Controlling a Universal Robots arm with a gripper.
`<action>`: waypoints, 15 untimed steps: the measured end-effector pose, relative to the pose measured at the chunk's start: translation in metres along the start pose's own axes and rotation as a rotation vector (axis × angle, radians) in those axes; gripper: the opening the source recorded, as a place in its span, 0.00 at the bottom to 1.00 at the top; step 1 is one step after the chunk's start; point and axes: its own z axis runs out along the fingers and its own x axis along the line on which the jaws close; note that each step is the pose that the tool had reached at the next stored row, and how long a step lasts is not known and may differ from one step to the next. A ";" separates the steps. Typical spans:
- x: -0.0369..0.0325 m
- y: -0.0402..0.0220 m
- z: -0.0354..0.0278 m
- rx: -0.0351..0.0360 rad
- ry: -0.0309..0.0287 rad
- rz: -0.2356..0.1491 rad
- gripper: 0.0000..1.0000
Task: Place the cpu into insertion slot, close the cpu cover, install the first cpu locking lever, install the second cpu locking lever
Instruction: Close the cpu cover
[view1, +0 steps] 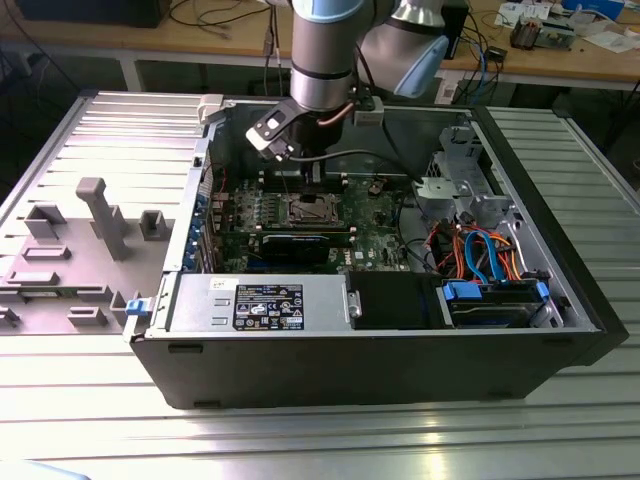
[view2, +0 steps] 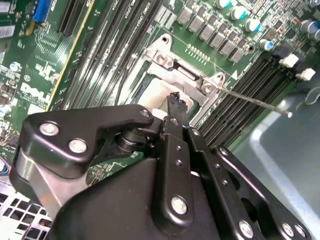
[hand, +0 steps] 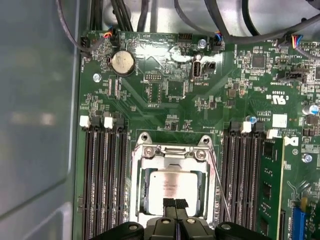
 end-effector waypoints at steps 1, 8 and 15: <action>0.0000 0.0012 -0.0011 0.0007 0.0001 0.000 0.11; -0.0002 0.0011 -0.0190 0.0008 0.0003 0.000 0.11; -0.0004 0.0006 -0.0342 0.0009 0.0002 0.000 0.11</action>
